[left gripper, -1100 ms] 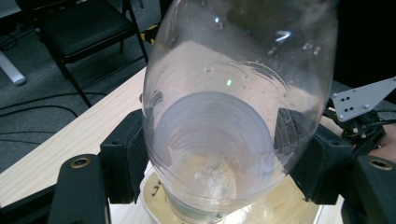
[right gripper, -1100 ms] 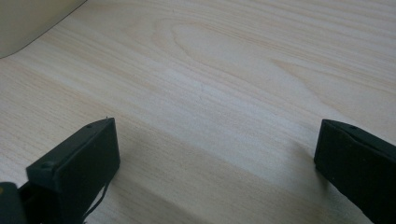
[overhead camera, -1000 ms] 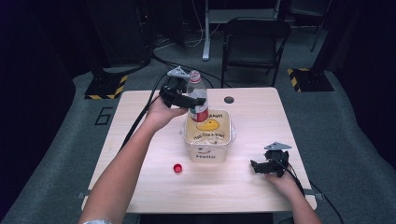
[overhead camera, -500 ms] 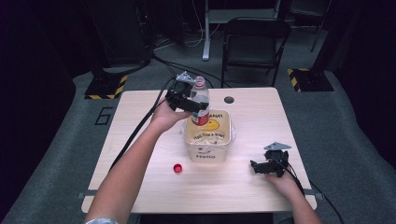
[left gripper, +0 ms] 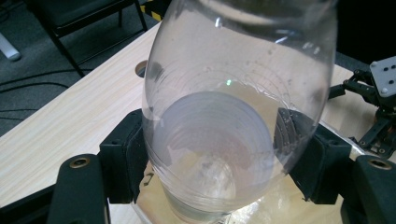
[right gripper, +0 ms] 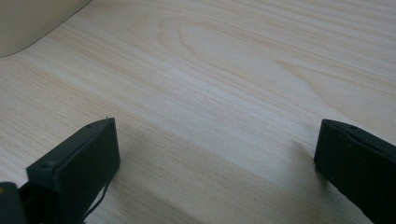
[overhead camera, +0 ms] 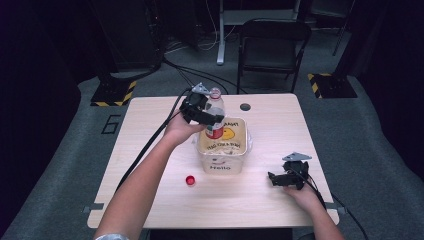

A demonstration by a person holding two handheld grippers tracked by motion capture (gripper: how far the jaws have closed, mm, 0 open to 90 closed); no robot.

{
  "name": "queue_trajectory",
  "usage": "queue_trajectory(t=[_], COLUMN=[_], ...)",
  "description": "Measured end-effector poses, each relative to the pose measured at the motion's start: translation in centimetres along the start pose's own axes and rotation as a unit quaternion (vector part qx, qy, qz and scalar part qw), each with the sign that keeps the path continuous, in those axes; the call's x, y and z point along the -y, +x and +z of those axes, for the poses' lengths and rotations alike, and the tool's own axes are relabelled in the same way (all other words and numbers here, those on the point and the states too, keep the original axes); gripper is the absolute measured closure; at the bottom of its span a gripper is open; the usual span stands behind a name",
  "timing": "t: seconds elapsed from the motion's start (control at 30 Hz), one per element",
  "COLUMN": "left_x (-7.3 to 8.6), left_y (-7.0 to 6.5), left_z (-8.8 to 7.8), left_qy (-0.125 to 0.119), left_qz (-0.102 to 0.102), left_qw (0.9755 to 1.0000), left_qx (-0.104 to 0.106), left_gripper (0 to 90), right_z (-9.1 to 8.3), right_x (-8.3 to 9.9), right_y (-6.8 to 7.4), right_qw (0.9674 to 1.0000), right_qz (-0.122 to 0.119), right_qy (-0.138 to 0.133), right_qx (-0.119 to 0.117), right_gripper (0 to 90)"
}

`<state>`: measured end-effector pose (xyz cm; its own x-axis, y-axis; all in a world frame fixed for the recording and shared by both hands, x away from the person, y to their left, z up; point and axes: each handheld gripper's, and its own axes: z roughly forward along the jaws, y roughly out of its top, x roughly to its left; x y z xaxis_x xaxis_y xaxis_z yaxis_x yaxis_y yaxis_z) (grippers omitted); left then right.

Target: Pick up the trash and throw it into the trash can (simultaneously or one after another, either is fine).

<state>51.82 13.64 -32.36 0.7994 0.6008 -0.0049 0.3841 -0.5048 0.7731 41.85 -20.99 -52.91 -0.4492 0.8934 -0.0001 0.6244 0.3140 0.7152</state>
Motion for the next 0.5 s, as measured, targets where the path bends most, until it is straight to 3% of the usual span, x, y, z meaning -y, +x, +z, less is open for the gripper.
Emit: queue_trajectory(t=[0.33,0.5], left_x=[1.0,1.7], left_y=[0.2,0.2], left_z=[0.9,1.2], left_qy=[0.003,0.016], left_qz=[-0.006,0.003], left_qw=[1.0,0.9999], left_qx=[0.006,-0.003], left_gripper=[29.4,29.3], right_z=[0.0,0.0], right_x=[0.0,0.0], right_y=[0.0,0.0], right_qw=[1.0,1.0], right_qz=[-0.001,-0.002], right_qy=[0.0,0.0], right_qx=[0.0,0.0], right_gripper=[0.0,0.0])
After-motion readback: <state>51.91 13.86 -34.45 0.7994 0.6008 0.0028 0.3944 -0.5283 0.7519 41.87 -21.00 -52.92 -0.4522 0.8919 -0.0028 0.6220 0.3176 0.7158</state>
